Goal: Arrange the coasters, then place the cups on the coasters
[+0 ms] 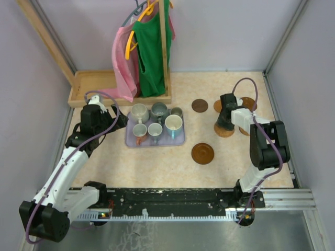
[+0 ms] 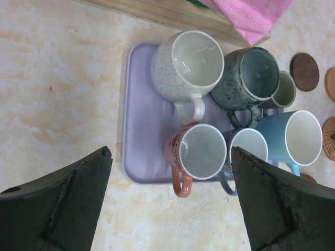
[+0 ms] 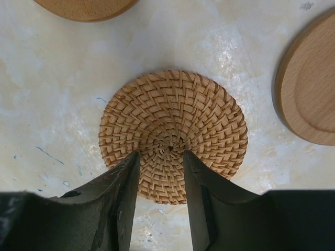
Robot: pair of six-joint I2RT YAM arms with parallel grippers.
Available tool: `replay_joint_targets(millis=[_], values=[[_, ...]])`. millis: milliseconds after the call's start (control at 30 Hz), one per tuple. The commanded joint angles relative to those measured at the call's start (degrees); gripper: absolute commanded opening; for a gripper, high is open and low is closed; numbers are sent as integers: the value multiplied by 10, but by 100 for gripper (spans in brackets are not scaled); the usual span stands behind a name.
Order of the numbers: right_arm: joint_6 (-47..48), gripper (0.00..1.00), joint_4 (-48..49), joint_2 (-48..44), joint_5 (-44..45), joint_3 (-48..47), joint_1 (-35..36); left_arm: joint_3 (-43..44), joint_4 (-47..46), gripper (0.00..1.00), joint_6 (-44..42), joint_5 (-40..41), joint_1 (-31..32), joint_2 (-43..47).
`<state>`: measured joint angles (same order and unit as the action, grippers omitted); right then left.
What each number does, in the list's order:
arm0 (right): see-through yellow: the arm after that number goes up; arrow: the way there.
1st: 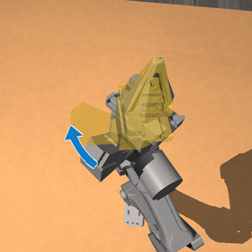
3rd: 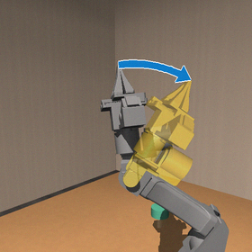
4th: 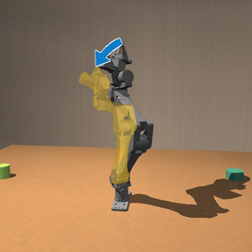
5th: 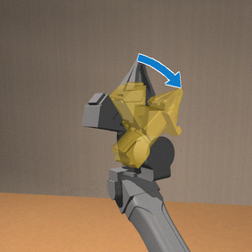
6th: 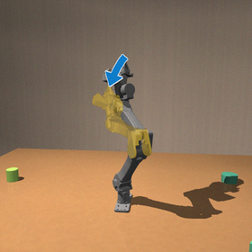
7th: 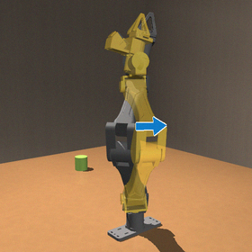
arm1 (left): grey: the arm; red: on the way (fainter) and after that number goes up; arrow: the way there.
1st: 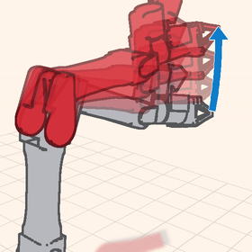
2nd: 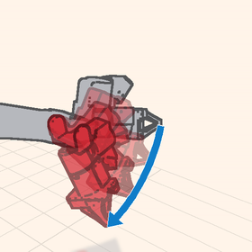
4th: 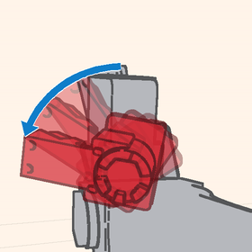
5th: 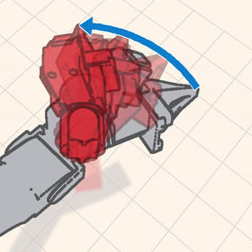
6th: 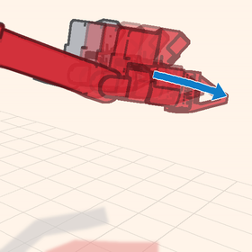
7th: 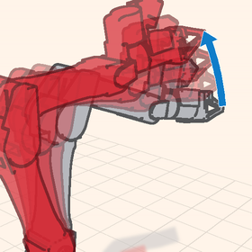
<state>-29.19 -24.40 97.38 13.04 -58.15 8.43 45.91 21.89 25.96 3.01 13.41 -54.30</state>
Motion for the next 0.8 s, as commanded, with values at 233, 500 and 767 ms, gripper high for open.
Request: replay_joint_targets(millis=[233, 500, 767], values=[[0, 40, -14, -22, 28, 38, -15, 8, -10, 100, 6, -7, 3, 6], [2, 40, -13, -22, 29, 42, -18, 9, -11, 100, 9, -10, 4, 7], [8, 40, -27, -58, 28, 11, -18, 12, -11, 100, 6, -6, 4, 9]])
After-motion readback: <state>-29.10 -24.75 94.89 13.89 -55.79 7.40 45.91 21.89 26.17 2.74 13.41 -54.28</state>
